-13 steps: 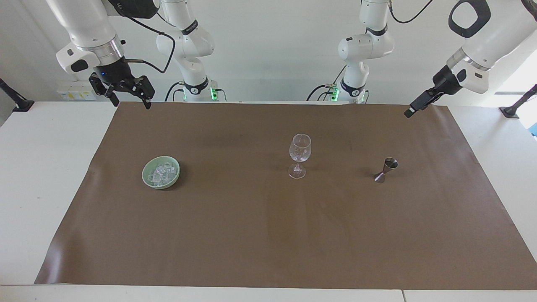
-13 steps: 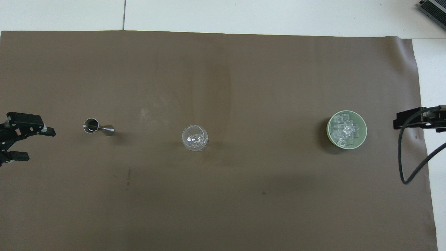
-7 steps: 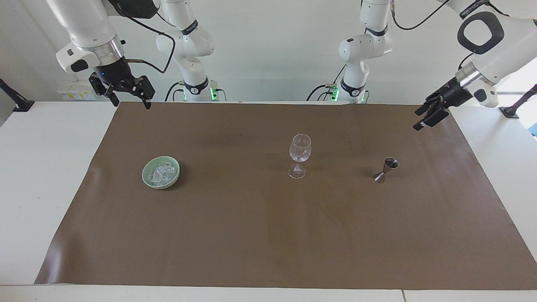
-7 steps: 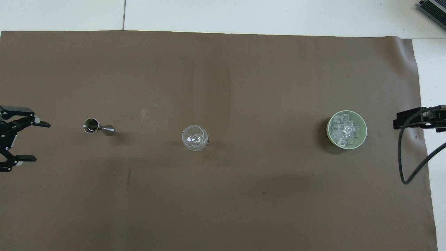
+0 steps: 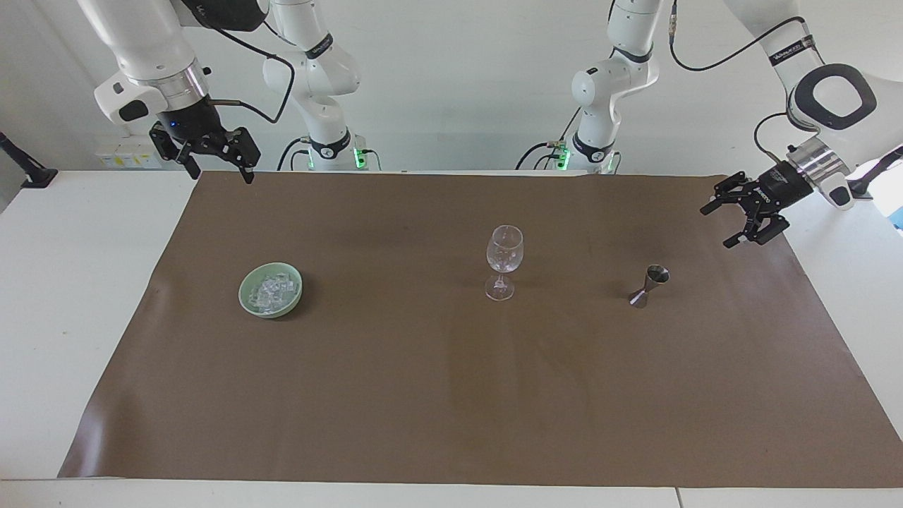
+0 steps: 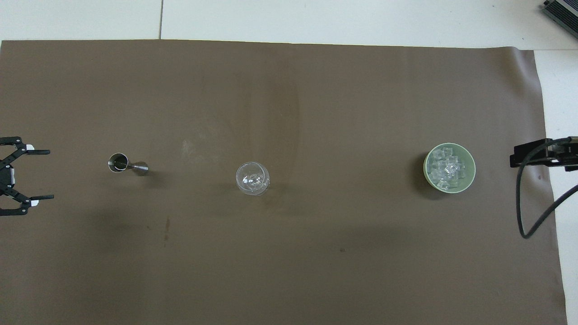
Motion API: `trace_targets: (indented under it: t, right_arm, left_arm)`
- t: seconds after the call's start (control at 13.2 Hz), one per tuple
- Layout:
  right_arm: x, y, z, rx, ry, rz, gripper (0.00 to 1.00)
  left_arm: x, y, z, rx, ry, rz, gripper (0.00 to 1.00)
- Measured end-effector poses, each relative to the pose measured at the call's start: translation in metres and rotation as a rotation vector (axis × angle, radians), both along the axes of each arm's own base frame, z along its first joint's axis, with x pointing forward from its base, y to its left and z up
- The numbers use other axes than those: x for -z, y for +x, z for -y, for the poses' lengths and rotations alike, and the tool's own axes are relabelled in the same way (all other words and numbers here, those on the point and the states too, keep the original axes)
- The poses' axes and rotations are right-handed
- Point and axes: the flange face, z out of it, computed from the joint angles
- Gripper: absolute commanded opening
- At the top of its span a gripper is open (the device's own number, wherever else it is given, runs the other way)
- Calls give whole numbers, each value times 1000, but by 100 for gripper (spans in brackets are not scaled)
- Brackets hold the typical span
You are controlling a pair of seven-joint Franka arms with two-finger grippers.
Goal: Pour wine and add ice with both arms
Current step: 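Open the left gripper and turn it toward the silver jigger, then move the open left gripper forward around the silver jigger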
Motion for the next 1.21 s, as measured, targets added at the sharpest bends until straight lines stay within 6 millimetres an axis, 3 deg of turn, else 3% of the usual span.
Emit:
trace_targets:
  t: [0.3, 0.6, 0.98, 1.21]
  right_arm:
    - [0, 0, 0, 0, 0, 0, 100]
    - [0, 0, 0, 0, 0, 0, 100]
    - [0, 0, 0, 0, 0, 0, 100]
    - [0, 0, 0, 0, 0, 0, 100]
  left_arm:
    - [19, 4, -9, -99, -52, -20, 100]
    - [76, 2, -31, -252, -186, -67, 100]
    - [81, 16, -6, -264, -195, -44, 100]
    - [81, 19, -4, -283, -193, -29, 100]
